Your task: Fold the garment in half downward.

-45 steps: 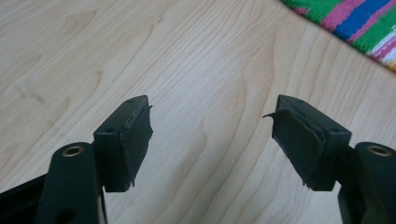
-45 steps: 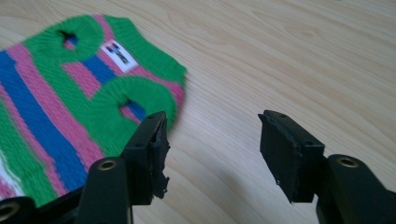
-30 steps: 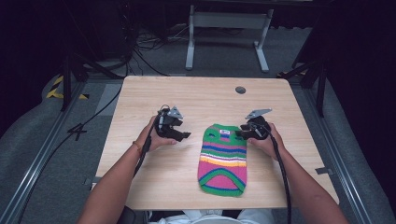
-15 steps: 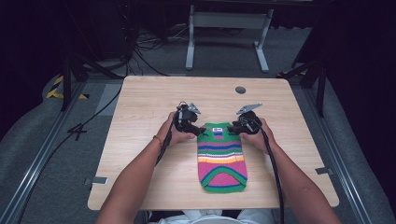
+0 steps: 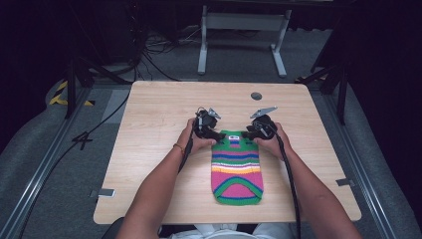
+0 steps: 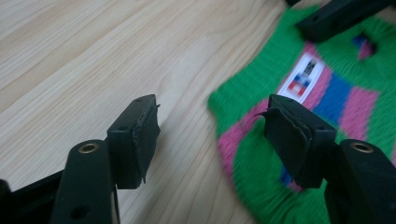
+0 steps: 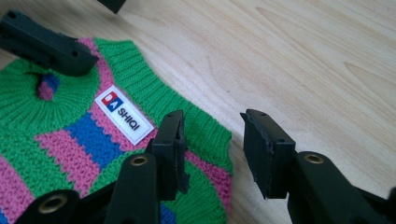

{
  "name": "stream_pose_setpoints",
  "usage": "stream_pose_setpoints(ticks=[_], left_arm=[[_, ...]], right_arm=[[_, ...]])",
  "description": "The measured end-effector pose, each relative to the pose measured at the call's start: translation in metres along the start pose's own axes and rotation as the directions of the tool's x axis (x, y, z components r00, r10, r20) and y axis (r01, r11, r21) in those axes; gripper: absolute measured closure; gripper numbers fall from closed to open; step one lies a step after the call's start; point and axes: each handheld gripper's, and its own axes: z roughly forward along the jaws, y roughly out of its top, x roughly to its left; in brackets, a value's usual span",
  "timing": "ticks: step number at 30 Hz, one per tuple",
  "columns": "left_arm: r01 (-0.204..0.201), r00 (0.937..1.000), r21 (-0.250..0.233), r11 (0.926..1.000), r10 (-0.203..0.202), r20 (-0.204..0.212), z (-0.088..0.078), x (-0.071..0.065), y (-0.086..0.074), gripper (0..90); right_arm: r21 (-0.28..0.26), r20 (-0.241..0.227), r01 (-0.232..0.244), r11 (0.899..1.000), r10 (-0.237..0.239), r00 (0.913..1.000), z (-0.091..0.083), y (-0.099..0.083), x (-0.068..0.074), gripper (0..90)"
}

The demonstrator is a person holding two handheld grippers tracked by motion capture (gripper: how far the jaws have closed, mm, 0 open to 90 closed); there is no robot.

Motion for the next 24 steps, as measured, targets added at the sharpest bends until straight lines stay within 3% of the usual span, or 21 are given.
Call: stream_pose_setpoints(ticks=[1,4,5,7,8,13,16,17,19,20,24], left_arm=[[0.014,0.9997,0.012,0.9998,-0.014,-0.022,0.003,-0.001,0.005,34.9],[0.024,0.9996,0.032,0.9992,-0.024,-0.017,0.009,-0.002,0.007,35.0],[-0.010,0.9996,0.059,0.9982,0.012,-0.025,0.014,-0.004,0.007,35.6],[-0.007,0.9997,0.051,0.9987,0.008,-0.024,0.014,-0.004,0.006,35.1],[-0.006,0.9998,0.047,0.9989,0.007,-0.019,0.014,-0.003,0.006,36.6],[-0.040,0.9992,0.048,0.9981,0.040,-0.001,0.011,-0.001,0.003,41.8],[-0.074,0.9965,0.057,0.9957,0.071,0.044,0.008,-0.001,0.003,56.2],[-0.067,0.9959,0.065,0.9956,0.063,0.064,0.007,-0.002,0.002,59.5],[-0.069,0.9932,0.054,0.9962,0.063,0.098,0.007,-0.001,0.002,74.6],[-0.073,0.9906,0.057,0.9957,0.066,0.120,0.007,0.000,0.001,77.6],[-0.074,0.9907,0.067,0.9950,0.065,0.119,0.007,0.000,0.003,81.1]], right_arm=[[-0.001,0.004,-0.002,1.000,0.002,1.0000,-0.001,0.000,-0.001,58.9],[0.007,0.013,0.000,1.000,0.000,0.9999,0.000,0.000,-0.001,57.7],[0.010,0.016,-0.007,1.000,0.007,0.9999,0.000,0.000,-0.001,57.4],[0.010,0.016,-0.006,1.000,0.006,0.9999,0.000,-0.001,-0.002,56.9],[0.010,0.006,-0.027,1.000,0.027,0.9996,0.000,-0.002,-0.004,56.5],[0.006,-0.005,-0.046,0.999,0.047,0.9989,0.000,-0.004,-0.006,56.9],[0.018,-0.029,-0.033,0.999,0.033,0.9990,0.000,-0.003,-0.005,65.3],[0.016,-0.034,-0.031,0.999,0.031,0.9989,0.000,-0.003,-0.005,68.5],[0.013,-0.051,-0.030,0.999,0.031,0.9983,0.001,-0.002,-0.002,77.8],[0.017,-0.055,-0.028,0.999,0.028,0.9981,0.001,-0.002,-0.002,81.2],[0.019,-0.079,-0.038,0.999,0.039,0.9961,0.001,-0.002,-0.003,83.1]])
